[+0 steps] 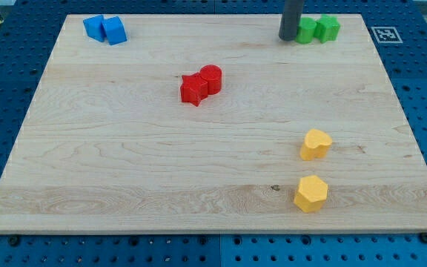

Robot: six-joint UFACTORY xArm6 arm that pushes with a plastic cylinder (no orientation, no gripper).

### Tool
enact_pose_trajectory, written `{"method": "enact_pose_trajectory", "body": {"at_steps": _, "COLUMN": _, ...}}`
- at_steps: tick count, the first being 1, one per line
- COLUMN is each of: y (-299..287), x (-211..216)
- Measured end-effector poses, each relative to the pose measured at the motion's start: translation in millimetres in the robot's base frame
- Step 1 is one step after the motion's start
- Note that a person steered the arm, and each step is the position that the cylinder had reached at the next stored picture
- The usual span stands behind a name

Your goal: Move the yellow heart to the right center

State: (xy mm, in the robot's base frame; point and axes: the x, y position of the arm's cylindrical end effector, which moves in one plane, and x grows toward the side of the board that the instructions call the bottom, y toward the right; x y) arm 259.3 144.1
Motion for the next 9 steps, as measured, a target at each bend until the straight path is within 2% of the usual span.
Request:
{"method": "enact_pose_trajectory", "body": {"at_steps": 3, "y": 6.5, "x": 0.0}}
{"method": "enact_pose_trajectory", "body": {"at_steps": 4, "y": 5.6, "x": 24.0}}
{"method": "enact_pose_trajectory", "body": {"at_steps": 5, "y": 5.2, "x": 79.5}}
{"method": "enact_pose_trajectory", "body": {"at_steps": 7, "y": 5.3, "x": 82.7}}
{"method": "enact_pose_trajectory", "body": {"at_steps": 9, "y": 28.8, "x": 152.3}}
